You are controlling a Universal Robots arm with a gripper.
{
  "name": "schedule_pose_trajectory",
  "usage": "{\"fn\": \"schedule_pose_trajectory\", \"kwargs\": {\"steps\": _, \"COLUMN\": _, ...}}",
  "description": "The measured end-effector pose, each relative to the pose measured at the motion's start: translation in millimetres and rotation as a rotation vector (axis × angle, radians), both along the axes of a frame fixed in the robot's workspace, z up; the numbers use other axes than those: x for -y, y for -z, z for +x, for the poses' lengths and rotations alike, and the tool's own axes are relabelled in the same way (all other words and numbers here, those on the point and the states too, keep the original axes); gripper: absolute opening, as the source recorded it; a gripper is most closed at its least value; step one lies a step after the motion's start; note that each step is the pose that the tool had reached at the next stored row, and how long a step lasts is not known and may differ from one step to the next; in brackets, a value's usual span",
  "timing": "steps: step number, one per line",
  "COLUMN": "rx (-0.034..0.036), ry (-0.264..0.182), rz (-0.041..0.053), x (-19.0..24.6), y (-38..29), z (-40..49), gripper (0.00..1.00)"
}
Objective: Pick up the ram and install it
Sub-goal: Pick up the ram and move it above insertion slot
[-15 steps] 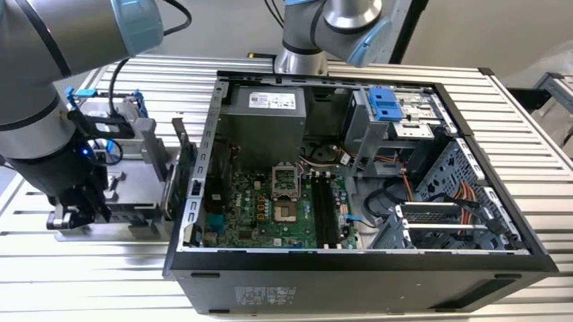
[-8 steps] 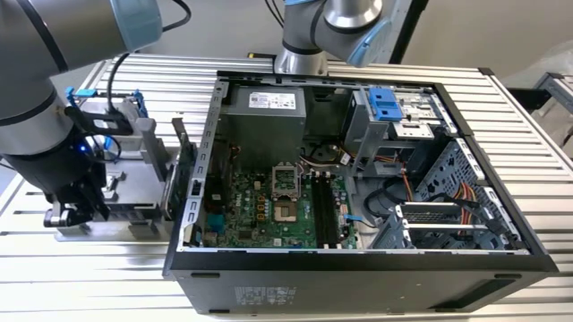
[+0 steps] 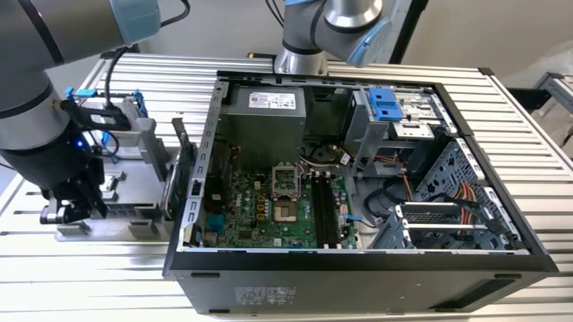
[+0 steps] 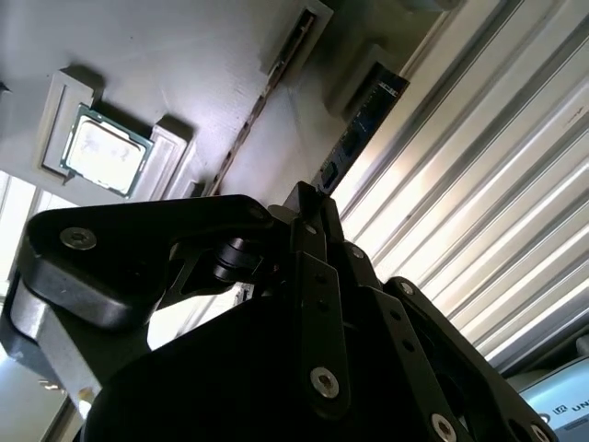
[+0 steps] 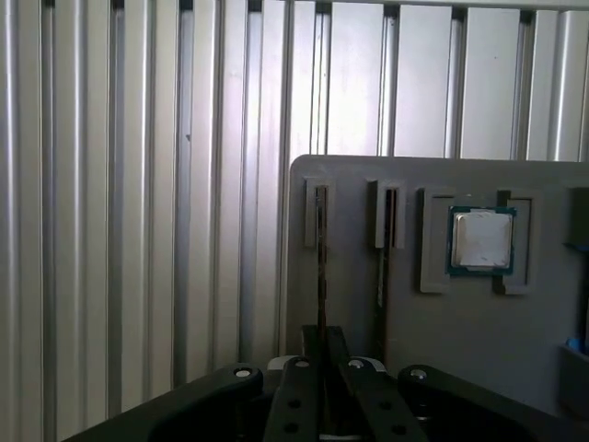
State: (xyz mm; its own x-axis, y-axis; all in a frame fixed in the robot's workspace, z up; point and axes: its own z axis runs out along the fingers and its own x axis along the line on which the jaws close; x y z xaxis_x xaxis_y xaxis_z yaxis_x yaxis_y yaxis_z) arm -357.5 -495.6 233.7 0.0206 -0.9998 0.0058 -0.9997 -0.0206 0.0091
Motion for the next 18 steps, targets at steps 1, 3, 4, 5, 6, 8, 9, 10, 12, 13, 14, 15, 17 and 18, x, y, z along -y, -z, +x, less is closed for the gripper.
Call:
{"fn": "schedule_pose_trajectory", "kwargs": {"steps": 1, "rx": 0.0, "ry": 0.0, "rz": 0.0, "x": 0.0, "y": -1.1, "z": 0.0, "gripper": 0.0}}
{"fn": "schedule_pose_trajectory", "kwargs": {"steps": 3, "rx": 0.0, "ry": 0.0, "rz": -0.0001, "x": 0.0, "y": -2.9, "z": 0.0, "gripper": 0.0}}
{"fn": "schedule_pose_trajectory", "kwargs": {"steps": 4, "rx": 0.0001, "ry": 0.0, "rz": 0.0, "x": 0.0, "y": -3.7, "z": 0.0, "gripper": 0.0}}
{"fn": "schedule_pose_trajectory", "kwargs": {"steps": 5, "rx": 0.0, "ry": 0.0, "rz": 0.0, "x": 0.0, "y": -4.5, "z": 0.0, "gripper": 0.0}}
{"fn": "schedule_pose_trajectory", "kwargs": {"steps": 6, "rx": 0.0, "ry": 0.0, "rz": -0.0001, "x": 0.0, "y": -5.3, "z": 0.0, "gripper": 0.0}}
{"fn": "schedule_pose_trajectory", "kwargs": {"steps": 8, "rx": 0.0001, "ry": 0.001, "rz": 0.0, "x": 0.0, "y": -6.6, "z": 0.0, "gripper": 0.0}}
{"fn": "schedule_pose_trajectory", "kwargs": {"steps": 9, "rx": 0.0, "ry": 0.002, "rz": 0.0, "x": 0.0, "y": -7.3, "z": 0.0, "gripper": 0.0}}
{"fn": "schedule_pose_trajectory", "kwargs": {"steps": 10, "rx": 0.0, "ry": 0.003, "rz": 0.0, "x": 0.0, "y": -8.1, "z": 0.0, "gripper": 0.0}}
{"fn": "schedule_pose_trajectory", "kwargs": {"steps": 12, "rx": 0.0, "ry": 0.005, "rz": -0.0001, "x": 0.0, "y": -10.1, "z": 0.0, "gripper": 0.0}}
{"fn": "schedule_pose_trajectory", "kwargs": {"steps": 13, "rx": 0.0001, "ry": 0.005, "rz": 0.0, "x": 0.0, "y": -11.1, "z": 0.0, "gripper": 0.0}}
{"fn": "schedule_pose_trajectory", "kwargs": {"steps": 14, "rx": 0.0001, "ry": 0.006, "rz": 0.0, "x": 0.0, "y": -12.3, "z": 0.0, "gripper": 0.0}}
{"fn": "schedule_pose_trajectory", "kwargs": {"steps": 15, "rx": 0.0, "ry": 0.006, "rz": -0.0001, "x": 0.0, "y": -13.6, "z": 0.0, "gripper": 0.0}}
{"fn": "schedule_pose_trajectory", "kwargs": {"steps": 17, "rx": 0.0, "ry": 0.007, "rz": 0.0, "x": 0.0, "y": -16.1, "z": 0.0, "gripper": 0.0}}
{"fn": "schedule_pose_trajectory", "kwargs": {"steps": 18, "rx": 0.0001, "ry": 0.007, "rz": 0.0, "x": 0.0, "y": -17.4, "z": 0.0, "gripper": 0.0}}
